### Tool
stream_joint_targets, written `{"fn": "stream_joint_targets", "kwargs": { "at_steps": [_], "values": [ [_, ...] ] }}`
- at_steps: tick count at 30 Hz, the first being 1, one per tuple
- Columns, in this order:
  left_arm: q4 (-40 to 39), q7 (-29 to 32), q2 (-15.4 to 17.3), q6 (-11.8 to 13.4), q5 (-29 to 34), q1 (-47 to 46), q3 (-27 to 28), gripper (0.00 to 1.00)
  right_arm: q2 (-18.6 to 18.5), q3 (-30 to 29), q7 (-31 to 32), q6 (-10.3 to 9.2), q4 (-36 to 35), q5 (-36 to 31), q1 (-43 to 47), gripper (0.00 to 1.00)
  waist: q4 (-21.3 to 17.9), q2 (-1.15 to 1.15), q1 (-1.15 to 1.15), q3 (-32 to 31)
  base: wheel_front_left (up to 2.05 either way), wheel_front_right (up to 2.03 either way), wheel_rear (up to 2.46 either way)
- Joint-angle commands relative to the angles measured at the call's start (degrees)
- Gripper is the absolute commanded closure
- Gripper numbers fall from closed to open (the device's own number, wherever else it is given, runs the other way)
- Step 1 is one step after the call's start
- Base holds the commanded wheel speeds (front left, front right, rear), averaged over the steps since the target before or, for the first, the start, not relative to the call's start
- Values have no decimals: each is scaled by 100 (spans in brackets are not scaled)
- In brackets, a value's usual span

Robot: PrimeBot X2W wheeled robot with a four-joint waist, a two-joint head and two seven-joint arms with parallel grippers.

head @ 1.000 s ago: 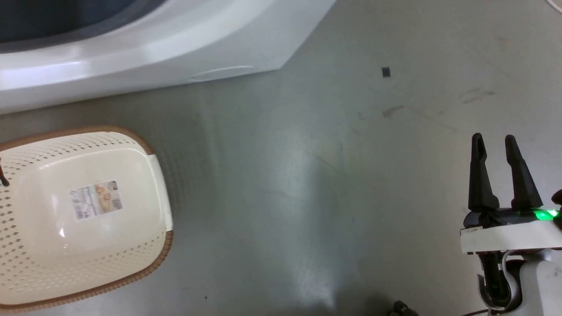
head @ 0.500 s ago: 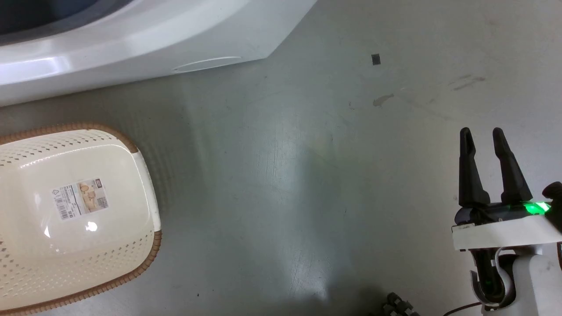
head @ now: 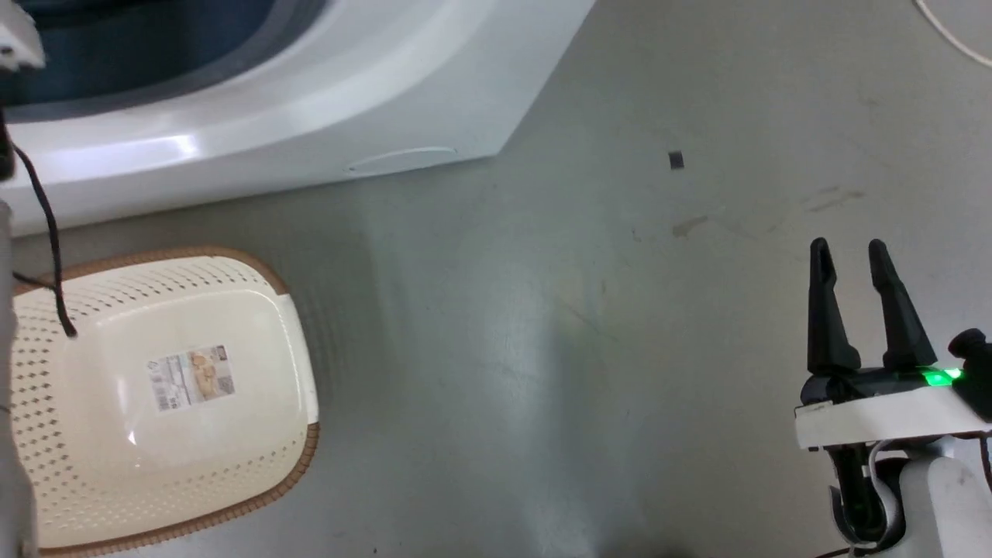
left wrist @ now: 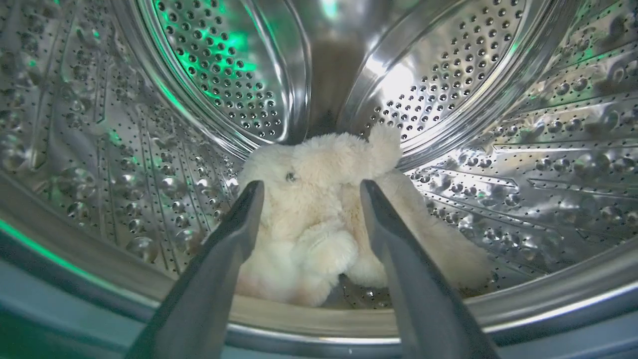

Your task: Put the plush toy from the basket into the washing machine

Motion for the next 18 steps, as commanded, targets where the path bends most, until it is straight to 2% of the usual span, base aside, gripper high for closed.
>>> {"fn": "stream_joint_targets", "kwargs": {
  "at_steps": [1,5,12,18],
  "values": [
    [-36,-30,-29,-15,-27,186,66,0,-1,6,-24,-4,32,-50,85,0,100,0,0,-237,0,0,0],
    [-345,-30,-208,-33,-26,761,169,0,-1,35,-24,-4,68,-109,169,0,187,0,0,-586,0,0,0],
    [-1366,-30,-462,34,95,1945,623,0,-1,71,-24,-4,-21,-268,331,0,376,0,0,-1176,0,0,0],
    [-2286,-30,-854,99,361,2993,1004,0,-1,157,-24,-4,-234,-379,473,0,573,0,0,-1647,0,0,0]
  ]
}}
